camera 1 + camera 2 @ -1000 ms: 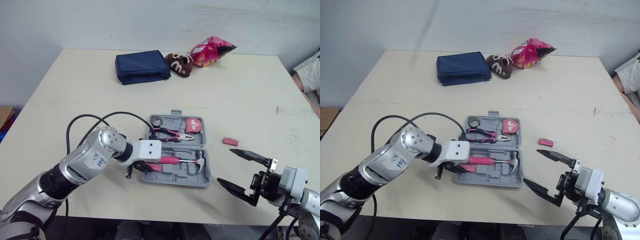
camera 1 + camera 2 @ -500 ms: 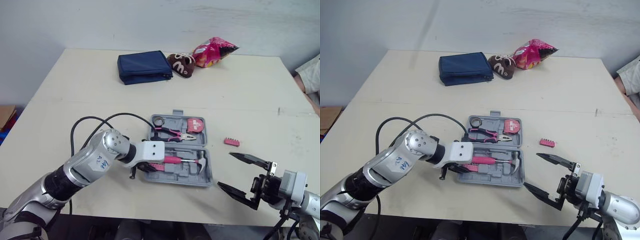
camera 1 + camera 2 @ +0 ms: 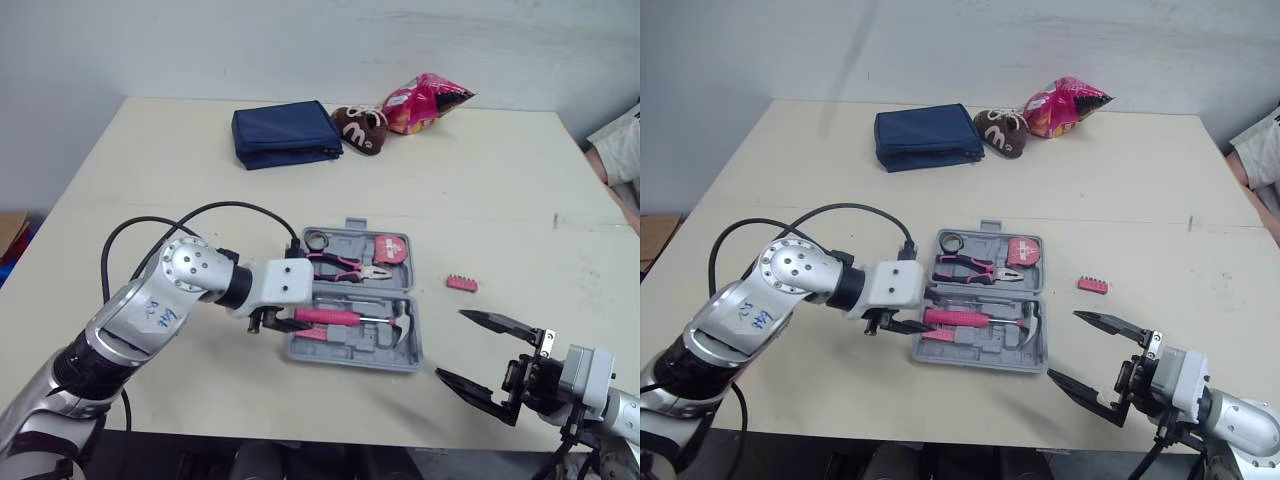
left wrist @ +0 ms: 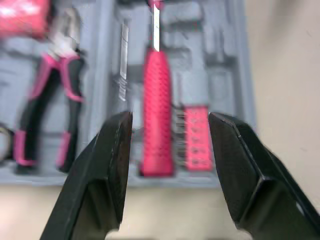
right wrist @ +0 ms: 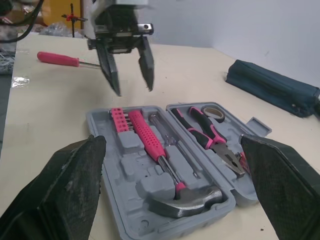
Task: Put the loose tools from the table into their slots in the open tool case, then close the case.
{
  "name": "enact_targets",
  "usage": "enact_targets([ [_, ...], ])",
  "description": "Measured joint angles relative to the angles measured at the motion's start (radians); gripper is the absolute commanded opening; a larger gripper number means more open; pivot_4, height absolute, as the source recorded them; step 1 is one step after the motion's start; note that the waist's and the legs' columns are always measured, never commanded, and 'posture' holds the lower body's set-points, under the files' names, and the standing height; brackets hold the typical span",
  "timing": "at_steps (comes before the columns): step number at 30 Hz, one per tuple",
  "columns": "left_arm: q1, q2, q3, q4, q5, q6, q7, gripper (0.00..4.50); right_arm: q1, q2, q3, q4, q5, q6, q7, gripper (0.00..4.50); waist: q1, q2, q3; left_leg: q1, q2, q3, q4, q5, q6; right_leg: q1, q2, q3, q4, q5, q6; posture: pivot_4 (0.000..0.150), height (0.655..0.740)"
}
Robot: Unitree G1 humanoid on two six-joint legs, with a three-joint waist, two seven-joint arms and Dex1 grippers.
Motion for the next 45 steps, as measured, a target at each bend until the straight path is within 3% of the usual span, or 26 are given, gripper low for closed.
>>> enact_targets([
  [3,0.066,-0.052,0.049,0.094,-0.05,-0.166,-0.034,0.21,-0.005,0.0,0.0,-0.009,0.0,0.013,-0.014,4.5,-0.002,0.0,0.0,0.0,0.0,0.0,0.0,0.0,0.0,0.0,0.0,0.0,0.0,0.0,0.0,0.15,0.74],
  [4,0.089,-0.054,0.052,0.134,-0.05,-0.232,-0.05,0.05,-0.006,-0.001,0.0,-0.01,0.0,0.016,-0.019,4.5,-0.003,0.0,0.0,0.0,0.001,0.0,0.0,0.0,0.0,-0.001,0.001,0.0,0.0,0.0,0.0,0.15,0.74],
  [14,0.167,-0.071,0.045,0.262,0.011,-0.372,-0.052,0.05,-0.022,-0.002,-0.001,-0.011,-0.001,0.033,-0.034,4.5,-0.001,0.0,0.0,-0.001,0.0,0.0,0.0,-0.001,0.001,-0.001,0.0,0.0,0.0,0.0,0.0,0.15,0.74],
  [29,0.135,-0.027,-0.051,0.248,0.146,-0.34,-0.032,0.05,-0.036,-0.001,-0.002,-0.01,-0.004,0.033,-0.042,4.5,-0.004,0.0,-0.002,0.005,0.0,0.001,-0.002,-0.002,0.004,0.004,0.0,0.001,0.006,0.001,-0.001,0.15,0.74],
  [35,0.115,-0.027,-0.081,0.238,0.178,-0.303,-0.023,0.05,-0.035,-0.002,-0.003,-0.011,-0.004,0.033,-0.053,4.5,-0.005,0.009,-0.014,0.005,0.001,0.001,-0.003,-0.001,0.005,0.006,0.0,0.001,0.005,0.001,-0.002,0.15,0.74],
  [42,0.182,-0.114,0.031,0.328,0.047,-0.39,-0.035,0.05,0.005,-0.023,-0.056,-0.014,-0.002,0.042,-0.062,4.5,-0.001,0.008,-0.013,0.002,0.0,0.0,-0.002,-0.001,0.006,0.0,-0.002,0.001,0.005,0.001,-0.002,0.15,0.74],
  [45,0.214,-0.124,0.169,0.36,-0.106,-0.441,-0.082,0.92,0.032,-0.06,-0.139,-0.003,0.011,0.056,-0.057,4.5,-0.002,0.003,-0.007,-0.002,0.0,-0.001,-0.002,-0.001,0.006,-0.004,-0.001,-0.001,0.004,0.001,-0.002,0.15,0.74],
])
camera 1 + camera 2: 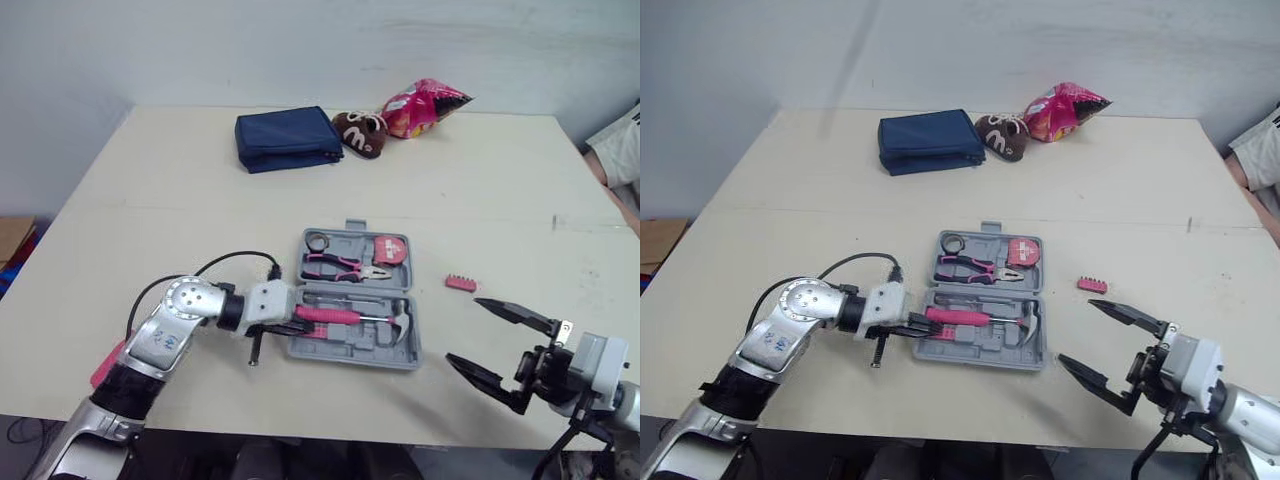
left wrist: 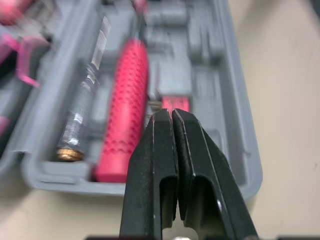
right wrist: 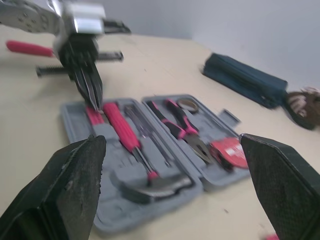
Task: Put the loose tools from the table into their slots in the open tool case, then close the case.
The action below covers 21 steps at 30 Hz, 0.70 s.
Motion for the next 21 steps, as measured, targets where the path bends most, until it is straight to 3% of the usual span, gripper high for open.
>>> enact_targets([
  [3,0.021,0.065,0.164,0.025,-0.103,-0.02,-0.037,2.16,0.035,-0.023,-0.097,0.037,0.015,0.0,0.027,4.5,-0.004,0.0,0.001,0.0,0.002,0.0,-0.001,0.0,-0.002,0.0,0.002,0.0,-0.003,-0.001,-0.001,0.15,0.74],
  [8,0.128,0.191,0.373,0.177,-0.128,-0.057,-0.026,4.38,0.083,-0.046,-0.267,0.217,0.013,-0.035,0.096,4.5,-0.003,0.001,0.002,0.0,0.002,0.002,-0.003,-0.002,-0.003,0.0,0.001,0.0,-0.01,-0.001,-0.001,0.15,0.74],
  [15,0.215,0.339,0.591,0.551,-0.106,-0.197,0.008,4.45,0.064,-0.097,-0.408,0.536,-0.03,-0.162,0.152,4.5,-0.005,-0.004,0.006,0.0,0.001,0.003,-0.01,-0.007,-0.001,0.001,-0.002,-0.001,-0.016,-0.001,-0.001,0.15,0.74],
  [21,0.243,0.427,0.692,0.87,-0.088,-0.313,0.049,4.45,0.067,-0.123,-0.463,0.759,-0.053,-0.237,0.179,4.5,-0.005,-0.005,0.006,0.001,0.0,0.004,-0.017,-0.006,-0.004,-0.005,-0.002,-0.002,-0.015,-0.004,-0.004,0.15,0.74],
])
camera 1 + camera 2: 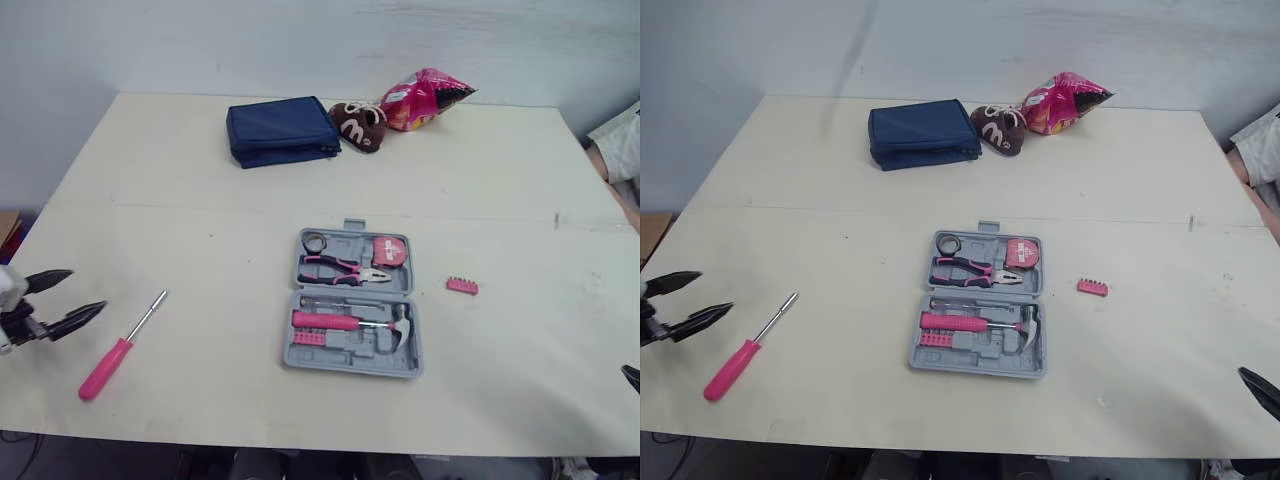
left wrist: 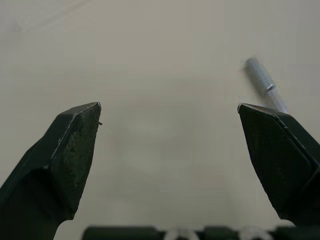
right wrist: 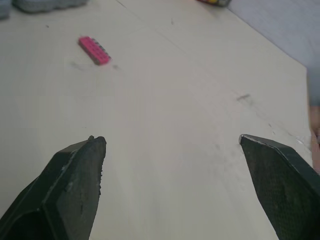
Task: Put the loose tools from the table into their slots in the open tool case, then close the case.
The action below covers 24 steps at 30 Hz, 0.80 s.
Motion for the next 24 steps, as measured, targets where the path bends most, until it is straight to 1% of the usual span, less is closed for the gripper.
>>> enact_targets([
  [2,-0.011,0.035,0.027,0.093,0.005,-0.032,0.032,4.45,-0.001,-0.005,-0.004,0.037,-0.004,-0.008,-0.002,4.5,0.0,0.0,0.0,-0.001,0.0,0.0,0.0,0.0,0.0,-0.002,0.0,0.0,0.002,0.0,0.0,0.15,0.74],
  [4,-0.027,0.044,0.032,0.123,0.006,-0.058,0.031,4.45,-0.014,-0.004,0.004,0.034,-0.004,-0.007,-0.009,4.5,0.0,0.0,0.0,-0.001,0.0,0.001,0.001,0.001,0.001,-0.002,0.0,0.001,0.004,0.0,0.0,0.15,0.74],
  [7,-0.049,0.019,0.026,0.11,0.002,-0.073,0.011,4.45,-0.054,-0.002,0.038,-0.012,-0.004,0.012,-0.033,4.5,-0.003,0.0,0.0,0.0,-0.001,0.001,0.002,0.004,0.0,-0.003,-0.001,0.001,0.01,0.0,0.001,0.15,0.74],
  [9,-0.062,-0.013,0.014,0.056,-0.008,-0.06,-0.011,4.45,-0.089,-0.003,0.079,-0.045,-0.004,0.044,-0.047,4.5,-0.004,-0.001,0.0,0.0,-0.001,0.001,0.002,0.006,-0.001,-0.004,-0.001,0.001,0.014,0.001,0.001,0.15,0.74],
  [12,-0.068,-0.043,-0.012,-0.07,-0.029,0.004,-0.043,4.45,-0.153,-0.01,0.15,-0.1,-0.004,0.108,-0.063,4.5,-0.005,-0.002,0.0,0.0,-0.001,0.0,0.002,0.009,-0.002,-0.006,0.0,0.001,0.018,0.001,0.0,0.15,0.74],
  [17,-0.112,-0.095,-0.083,-0.377,-0.095,0.152,-0.057,4.45,-0.301,-0.082,0.284,-0.153,-0.025,0.275,-0.129,4.5,-0.011,-0.001,0.0,0.0,-0.002,0.001,0.003,0.01,-0.002,-0.007,0.0,0.002,0.02,0.001,0.0,0.15,0.74],
  [19,-0.134,-0.126,-0.133,-0.513,-0.133,0.238,-0.059,4.45,-0.389,-0.12,0.363,-0.151,-0.047,0.371,-0.15,4.5,-0.016,-0.002,0.0,-0.001,-0.001,0.001,0.005,0.011,-0.003,-0.007,0.0,0.002,0.02,0.001,0.001,0.15,0.74],
  [21,-0.15,-0.145,-0.184,-0.624,-0.169,0.313,-0.066,4.45,-0.468,-0.121,0.422,-0.147,-0.047,0.413,-0.133,4.5,-0.021,-0.002,0.001,-0.003,-0.001,0.0,0.006,0.012,-0.006,-0.008,0.002,0.002,0.02,0.001,0.001,0.15,0.74],
  [24,-0.186,-0.171,-0.259,-0.775,-0.228,0.432,-0.078,4.45,-0.578,-0.12,0.526,-0.1,-0.048,0.46,-0.059,4.5,-0.024,-0.001,0.001,-0.008,0.001,0.001,0.011,0.014,-0.007,-0.011,0.005,0.003,0.02,0.001,0.001,0.15,0.74],
])
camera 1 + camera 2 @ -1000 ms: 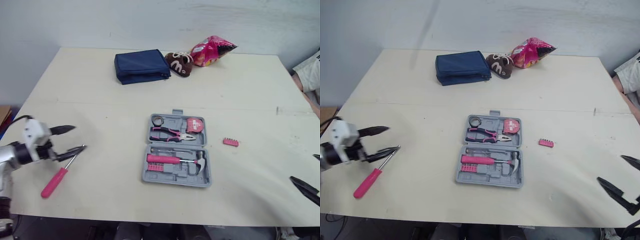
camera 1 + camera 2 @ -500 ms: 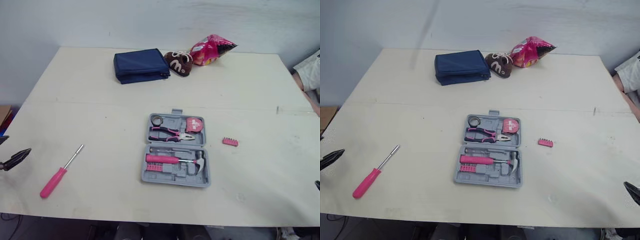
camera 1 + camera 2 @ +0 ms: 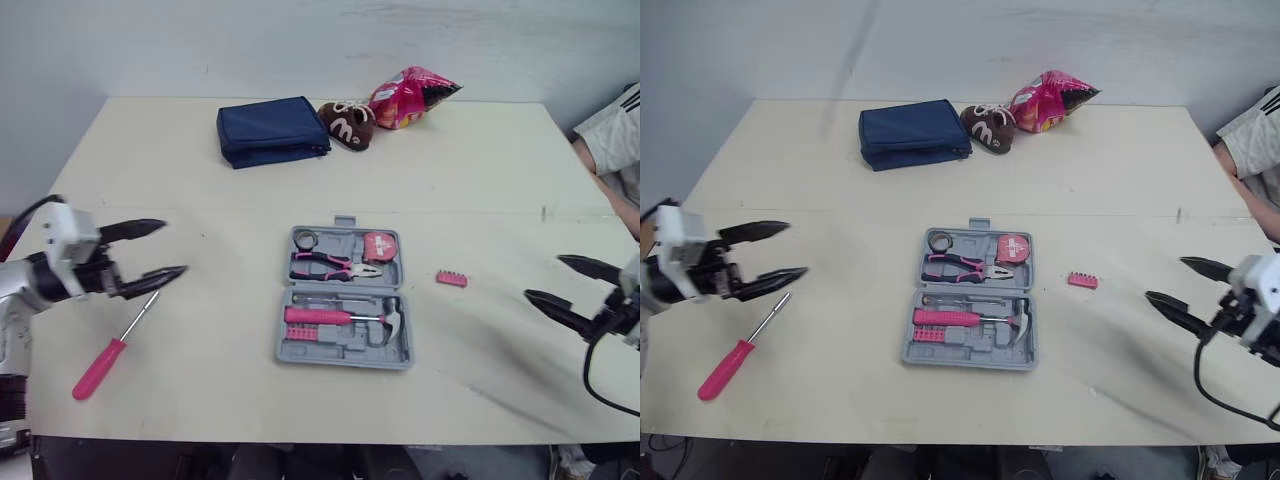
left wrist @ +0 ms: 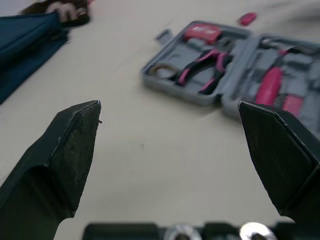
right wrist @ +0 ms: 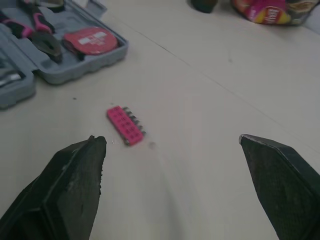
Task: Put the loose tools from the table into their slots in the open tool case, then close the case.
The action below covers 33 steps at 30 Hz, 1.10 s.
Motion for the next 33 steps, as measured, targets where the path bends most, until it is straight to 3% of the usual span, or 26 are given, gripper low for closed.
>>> enact_targets([
  [2,-0.018,-0.014,-0.039,-0.069,-0.027,0.055,-0.001,4.45,-0.07,0.0,0.063,0.061,-0.014,0.021,0.046,4.5,0.0,0.001,0.001,-0.006,0.002,0.0,0.007,-0.001,0.001,-0.004,0.002,0.0,0.002,0.0,0.0,0.15,0.74],
  [9,-0.049,-0.066,-0.123,-0.243,-0.093,0.185,0.002,4.45,-0.303,0.031,0.219,0.366,-0.146,-0.087,0.156,4.5,-0.003,0.001,0.003,-0.005,0.002,0.002,0.014,-0.001,0.002,-0.005,0.002,0.004,0.008,0.001,0.002,0.15,0.74],
  [18,-0.058,-0.081,-0.193,-0.328,-0.11,0.269,-0.016,4.45,-0.551,0.124,0.311,0.713,-0.282,-0.236,0.215,4.5,-0.019,0.004,0.005,-0.004,0.002,0.003,0.02,-0.001,0.002,-0.004,0.003,0.007,0.012,0.002,0.003,0.15,0.74],
  [33,-0.052,-0.078,-0.204,-0.365,-0.111,0.29,-0.02,4.45,-0.684,0.175,0.339,0.91,-0.366,-0.33,0.234,4.5,-0.029,0.003,0.006,-0.004,0.002,0.002,0.021,-0.001,0.002,-0.003,0.004,0.007,0.012,0.002,0.004,0.15,0.74],
])
